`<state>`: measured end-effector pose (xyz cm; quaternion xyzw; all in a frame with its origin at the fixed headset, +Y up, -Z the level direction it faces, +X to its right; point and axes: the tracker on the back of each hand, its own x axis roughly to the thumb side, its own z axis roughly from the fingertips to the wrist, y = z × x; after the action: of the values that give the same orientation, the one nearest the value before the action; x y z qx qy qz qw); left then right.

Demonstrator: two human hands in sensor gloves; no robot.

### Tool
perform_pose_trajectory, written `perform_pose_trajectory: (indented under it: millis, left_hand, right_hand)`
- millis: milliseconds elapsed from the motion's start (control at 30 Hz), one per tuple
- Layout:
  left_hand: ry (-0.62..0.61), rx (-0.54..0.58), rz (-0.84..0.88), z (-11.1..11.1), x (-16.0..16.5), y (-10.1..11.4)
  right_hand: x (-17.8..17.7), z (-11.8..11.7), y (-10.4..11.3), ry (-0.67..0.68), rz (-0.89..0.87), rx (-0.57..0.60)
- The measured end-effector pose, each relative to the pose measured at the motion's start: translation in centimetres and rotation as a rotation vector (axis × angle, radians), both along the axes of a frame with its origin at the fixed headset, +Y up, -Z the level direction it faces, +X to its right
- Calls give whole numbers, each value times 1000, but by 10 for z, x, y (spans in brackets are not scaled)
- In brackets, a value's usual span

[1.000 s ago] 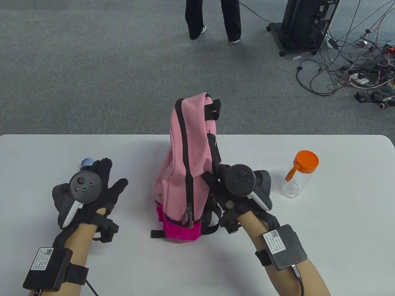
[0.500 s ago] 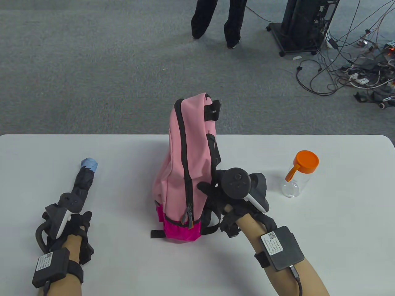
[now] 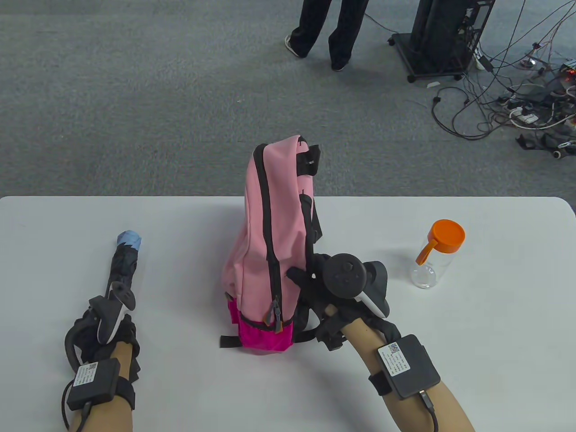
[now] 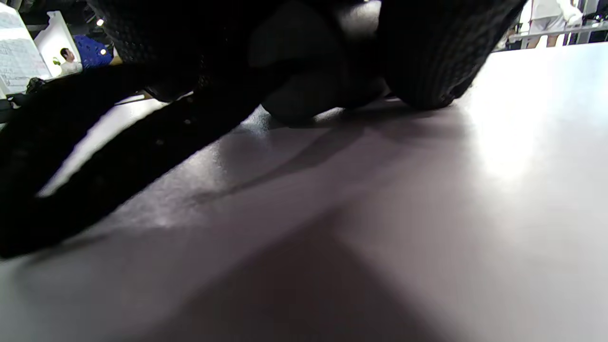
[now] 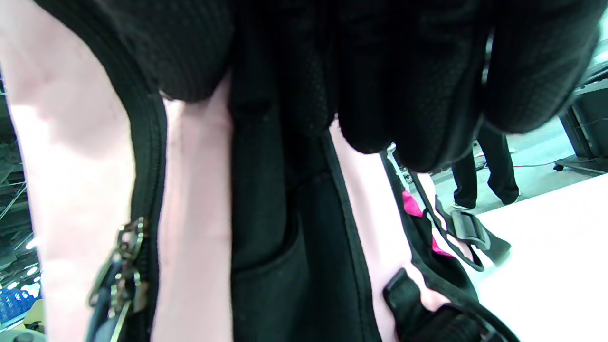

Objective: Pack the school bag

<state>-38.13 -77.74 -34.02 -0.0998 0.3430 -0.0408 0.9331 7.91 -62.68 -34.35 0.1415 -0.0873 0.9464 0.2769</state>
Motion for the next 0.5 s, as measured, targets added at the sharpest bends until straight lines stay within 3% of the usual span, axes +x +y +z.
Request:
perform_pose_trajectory:
  millis: [133,233,500]
  left_hand:
    - [5,60,65,7,-3,20]
    - [-4,203,94,16,-9,57]
    - [-82,407,115,43,3,140]
  right_hand:
    - [0,-2,-1,11,-14,-22]
    - [0,-4,-1,17,-17,-39]
    - [1,-2,-2,13,-25,-49]
